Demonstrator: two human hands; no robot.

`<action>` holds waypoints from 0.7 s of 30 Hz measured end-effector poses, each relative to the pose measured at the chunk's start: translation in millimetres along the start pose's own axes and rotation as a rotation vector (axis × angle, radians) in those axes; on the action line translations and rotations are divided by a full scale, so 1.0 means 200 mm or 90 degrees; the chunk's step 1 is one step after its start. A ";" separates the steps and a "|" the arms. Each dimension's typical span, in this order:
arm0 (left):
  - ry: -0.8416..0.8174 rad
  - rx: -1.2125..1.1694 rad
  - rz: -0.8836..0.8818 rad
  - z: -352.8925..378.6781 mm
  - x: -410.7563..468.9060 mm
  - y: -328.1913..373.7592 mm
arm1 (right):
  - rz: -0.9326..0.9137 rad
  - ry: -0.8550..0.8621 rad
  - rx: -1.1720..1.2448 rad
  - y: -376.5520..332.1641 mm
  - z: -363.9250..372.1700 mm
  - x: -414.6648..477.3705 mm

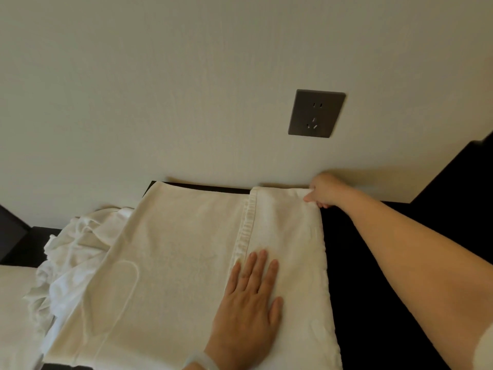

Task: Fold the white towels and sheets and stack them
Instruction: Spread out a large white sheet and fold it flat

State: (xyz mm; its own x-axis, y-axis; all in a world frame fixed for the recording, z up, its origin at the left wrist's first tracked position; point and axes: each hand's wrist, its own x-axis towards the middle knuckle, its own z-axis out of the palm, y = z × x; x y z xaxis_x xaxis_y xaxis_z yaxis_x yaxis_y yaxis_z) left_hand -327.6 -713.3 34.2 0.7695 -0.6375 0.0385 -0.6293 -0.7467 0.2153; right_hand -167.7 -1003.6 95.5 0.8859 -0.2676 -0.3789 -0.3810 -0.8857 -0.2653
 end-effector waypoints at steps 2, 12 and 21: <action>0.006 -0.006 0.003 0.01 0.00 0.00 | 0.009 0.119 -0.073 -0.05 0.06 -0.01; 0.000 -0.011 0.011 0.03 0.01 -0.01 | -0.014 0.171 -0.001 -0.15 0.49 -0.30; -0.016 0.016 0.018 0.04 0.01 -0.01 | -0.014 0.213 -0.065 -0.22 0.72 -0.74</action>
State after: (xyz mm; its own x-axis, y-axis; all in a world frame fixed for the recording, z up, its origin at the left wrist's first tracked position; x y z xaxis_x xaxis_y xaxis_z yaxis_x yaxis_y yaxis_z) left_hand -325.3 -715.6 26.9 0.7483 -0.6630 0.0198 -0.6539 -0.7323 0.1902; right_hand -319.7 -869.8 35.0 0.9379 -0.3419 -0.0585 -0.3469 -0.9215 -0.1746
